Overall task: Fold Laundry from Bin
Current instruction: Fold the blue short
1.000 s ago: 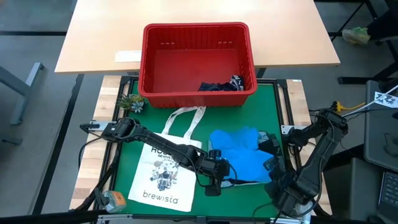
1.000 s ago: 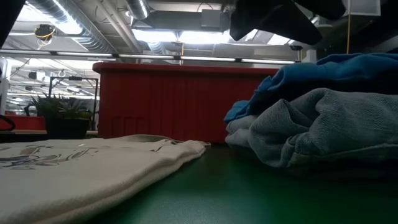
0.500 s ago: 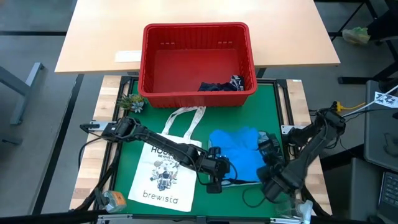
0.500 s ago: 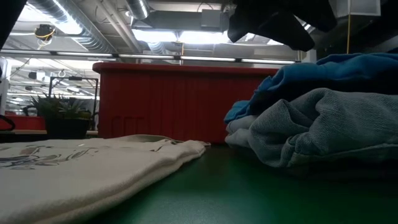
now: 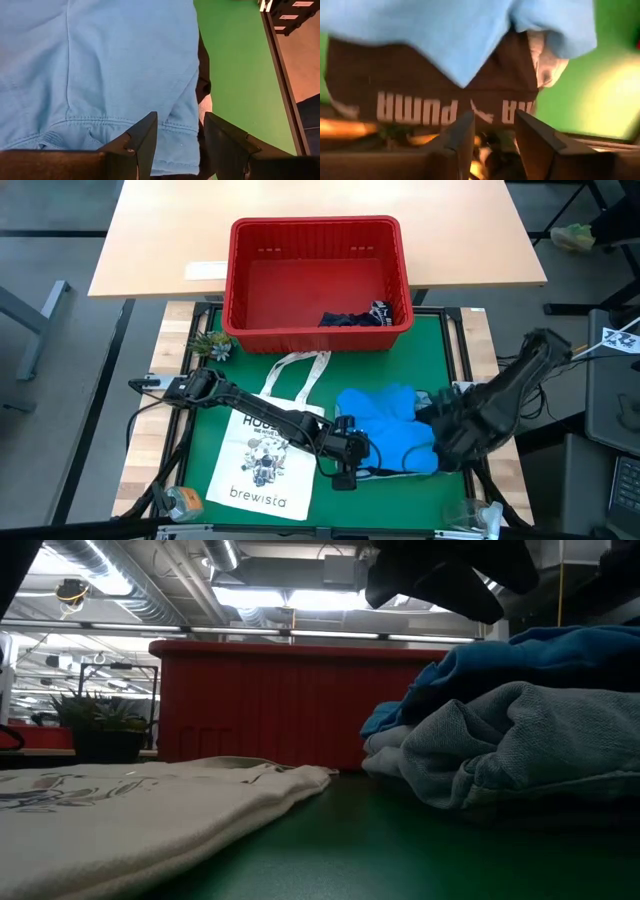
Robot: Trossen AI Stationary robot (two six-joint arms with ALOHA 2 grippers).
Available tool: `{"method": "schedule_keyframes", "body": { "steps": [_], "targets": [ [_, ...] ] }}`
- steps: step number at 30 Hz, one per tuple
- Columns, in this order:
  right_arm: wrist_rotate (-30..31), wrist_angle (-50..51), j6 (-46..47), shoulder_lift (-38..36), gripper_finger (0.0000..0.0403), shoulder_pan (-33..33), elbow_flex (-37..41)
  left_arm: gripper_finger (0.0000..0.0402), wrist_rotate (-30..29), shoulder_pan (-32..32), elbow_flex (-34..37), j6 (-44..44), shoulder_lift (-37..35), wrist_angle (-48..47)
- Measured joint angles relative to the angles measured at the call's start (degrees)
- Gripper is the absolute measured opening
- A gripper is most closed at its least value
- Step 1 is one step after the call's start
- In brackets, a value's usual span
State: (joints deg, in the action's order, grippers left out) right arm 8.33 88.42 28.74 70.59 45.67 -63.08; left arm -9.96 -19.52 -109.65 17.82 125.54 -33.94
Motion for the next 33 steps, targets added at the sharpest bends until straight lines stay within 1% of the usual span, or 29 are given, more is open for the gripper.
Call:
{"method": "schedule_keyframes", "body": {
  "steps": [2, 4, 7, 9, 12, 17, 28, 33],
  "targets": [
    [0.55, -4.18, 5.77, -5.02, 0.0138, 0.00, 3.22, 0.0155, 0.00, 0.02, 0.00, 0.00, 0.00, -0.01],
    [-0.45, -9.81, 9.99, -9.30, 0.0138, 0.02, 6.51, 0.0155, 0.00, 0.02, 0.00, 0.00, 0.00, 0.01],
    [-1.29, -16.73, 13.44, -13.95, 0.0138, 0.04, 10.91, 0.0155, 0.00, 0.02, -0.01, 0.00, 0.00, 0.03],
    [-1.19, -19.77, 15.13, -15.41, 0.0138, 0.04, 13.36, 0.0155, 0.00, -0.01, -0.01, 0.00, 0.00, 0.03],
    [-1.10, -21.85, 16.28, -16.05, 0.0138, 0.04, 16.22, 0.0155, 0.00, 0.02, -0.02, 0.00, 0.00, 0.05],
    [-1.28, -22.44, 16.05, -15.15, 0.0138, 0.04, 17.96, 0.0155, 0.00, 0.00, -0.02, 0.00, 0.00, 0.09],
    [0.18, -22.40, 16.06, -14.81, 0.0138, 0.04, 18.00, 0.0155, 0.00, 0.02, -0.02, 0.00, 0.00, 0.09],
    [-0.03, -22.38, 17.58, -13.58, 0.0138, 0.04, 18.00, 0.0155, 0.00, 0.02, -0.02, 0.00, 0.00, 0.09]
  ]
}}
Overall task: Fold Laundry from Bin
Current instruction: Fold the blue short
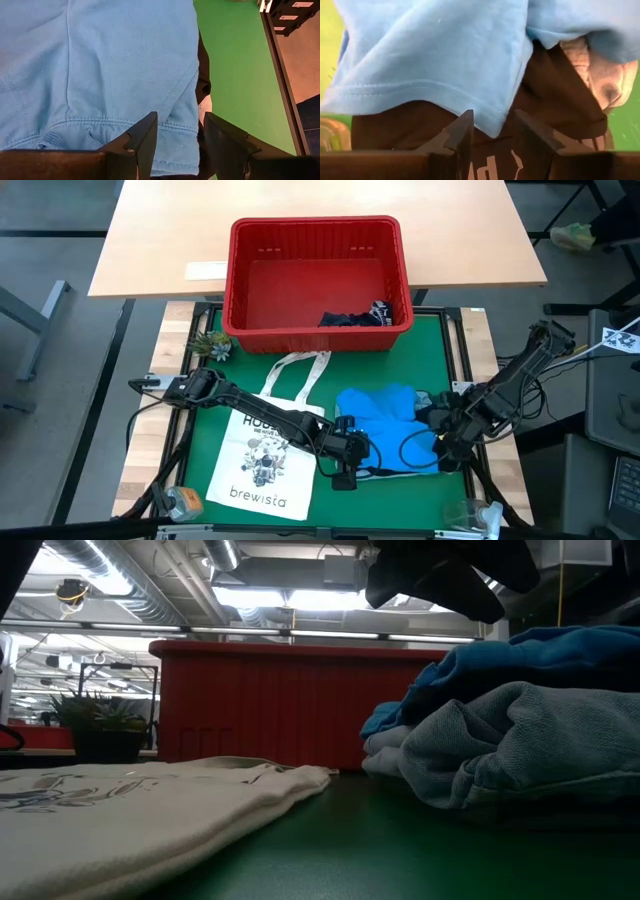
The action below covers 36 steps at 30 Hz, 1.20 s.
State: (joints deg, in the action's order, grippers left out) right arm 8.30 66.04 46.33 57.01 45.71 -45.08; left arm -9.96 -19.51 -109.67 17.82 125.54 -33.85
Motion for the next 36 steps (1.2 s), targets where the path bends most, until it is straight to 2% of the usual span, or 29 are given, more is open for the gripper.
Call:
{"method": "schedule_keyframes", "body": {
  "steps": [4, 6, 11, 13, 17, 20, 26, 36],
  "targets": [
    [-0.51, -0.32, -0.06, 1.95, 0.0134, 0.00, 0.00, 0.0155, 0.02, -0.02, 0.00, 0.04, 0.00, 0.00],
    [-0.73, -0.42, -0.29, 2.87, 0.0119, 0.00, 0.00, 0.0155, 0.48, -0.02, 0.00, 0.07, 0.00, 0.00],
    [-0.73, -0.39, -1.20, 4.03, 0.0028, 0.00, -0.01, 0.0155, 0.60, -0.04, 0.00, 0.12, 0.00, 0.01],
    [-0.05, -0.33, -1.95, 4.03, 0.0011, 0.00, -0.02, 0.0155, 0.59, -0.04, 0.00, 0.13, 0.00, 0.00],
    [0.47, 0.77, -1.70, 3.76, 0.0026, 0.00, -0.04, 0.0155, 0.61, -0.17, 0.00, 1.35, 0.06, 0.03],
    [0.51, 3.97, -0.91, 3.74, 0.0012, 0.00, -0.97, 0.0155, 0.66, -0.39, 1.26, 3.04, 0.49, 0.56],
    [5.22, 11.81, 2.71, 3.70, 0.0014, 0.00, -4.07, 0.0155, 0.44, -0.70, 3.91, 4.33, 2.71, 0.66],
    [4.76, 12.92, 2.97, 3.77, 0.0010, 0.00, -3.23, 0.0155, 0.42, -0.68, 4.85, 4.57, 2.78, 1.92]
  ]
}}
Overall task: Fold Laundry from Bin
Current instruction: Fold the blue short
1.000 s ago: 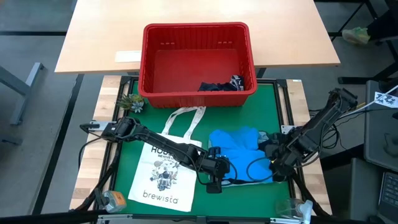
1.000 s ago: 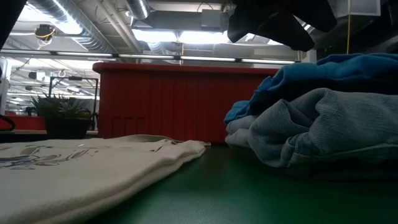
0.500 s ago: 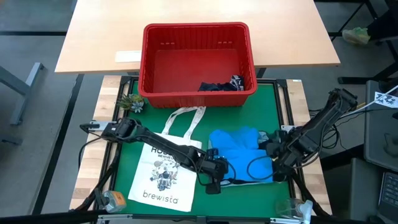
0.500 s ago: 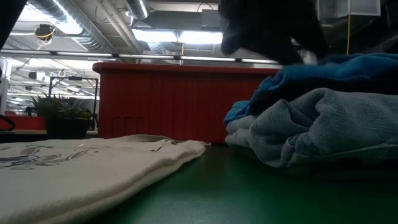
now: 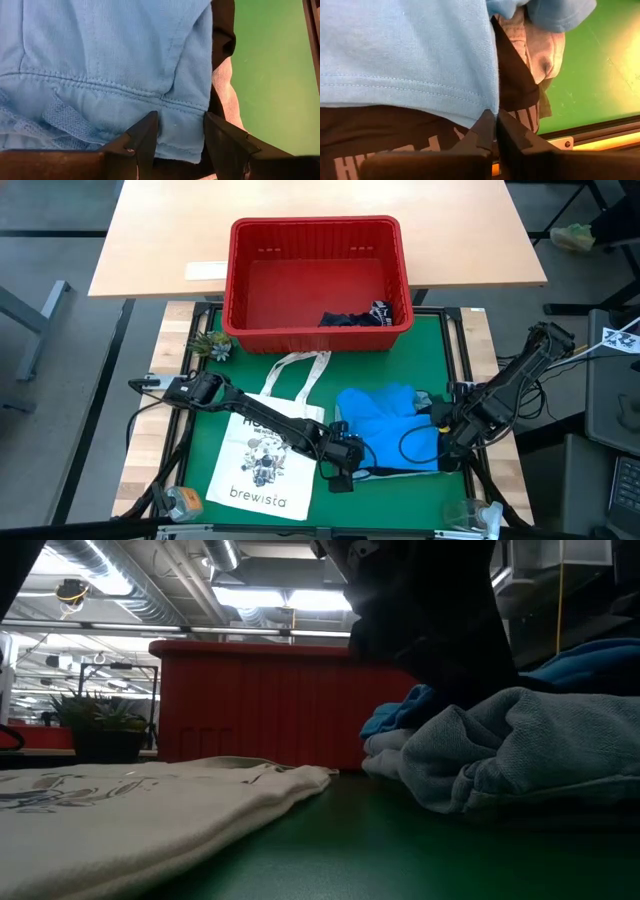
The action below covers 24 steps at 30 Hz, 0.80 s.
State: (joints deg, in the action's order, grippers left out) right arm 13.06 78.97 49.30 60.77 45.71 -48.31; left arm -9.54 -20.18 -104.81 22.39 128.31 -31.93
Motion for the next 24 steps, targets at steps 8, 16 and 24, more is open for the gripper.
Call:
{"method": "schedule_keyframes", "body": {
  "steps": [8, 16, 24],
  "targets": [
    [-0.75, -0.80, -0.04, 0.00, 0.0100, 0.00, 0.02, 0.0155, 0.04, 0.09, 0.09, 0.00, -1.70, -0.25],
    [-3.26, -0.34, -1.05, -0.02, 0.0168, 0.00, -2.48, 0.0155, 0.07, 1.32, 0.07, -2.45, -7.38, -2.53],
    [4.59, 2.30, -5.70, -0.07, 0.0172, 0.00, -8.13, 0.0155, 0.79, 8.05, 0.04, -1.53, -13.08, -7.57]
  ]
}}
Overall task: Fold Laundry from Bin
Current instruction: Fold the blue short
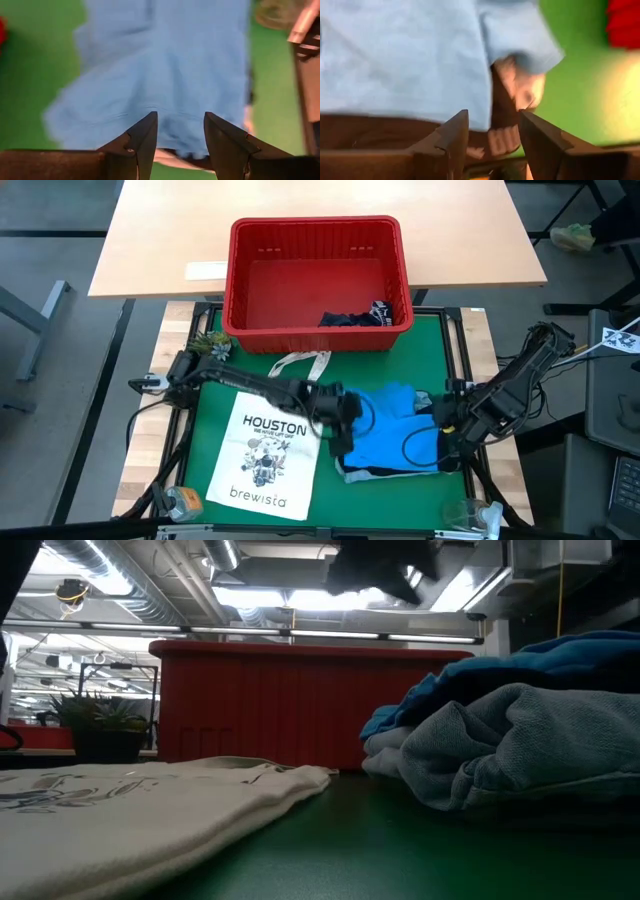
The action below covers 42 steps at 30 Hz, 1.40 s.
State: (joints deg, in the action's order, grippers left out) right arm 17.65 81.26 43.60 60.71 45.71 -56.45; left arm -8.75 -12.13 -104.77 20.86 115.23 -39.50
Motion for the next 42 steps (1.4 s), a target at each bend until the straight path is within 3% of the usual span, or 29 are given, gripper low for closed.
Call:
{"method": "schedule_keyframes", "body": {
  "steps": [7, 16, 25, 42],
  "targets": [
    [6.35, -0.66, -3.61, 0.02, 0.0172, 0.00, -1.00, 0.0155, 0.12, 7.02, 0.00, 1.49, 0.18, -3.86],
    [6.82, -0.81, -3.63, 0.02, 0.0172, 0.00, -1.00, 0.0165, -0.79, 12.04, 0.02, 3.74, 0.47, -3.81],
    [6.81, -0.88, -3.63, 0.04, 0.0172, 0.00, -1.00, 0.0204, 1.48, 14.00, 0.09, 13.45, 2.72, -5.24],
    [6.84, -1.82, -3.65, 0.74, 0.0172, 0.00, -1.00, 0.0194, 3.98, 14.26, 1.28, 13.35, 8.32, -3.31]
  ]
}}
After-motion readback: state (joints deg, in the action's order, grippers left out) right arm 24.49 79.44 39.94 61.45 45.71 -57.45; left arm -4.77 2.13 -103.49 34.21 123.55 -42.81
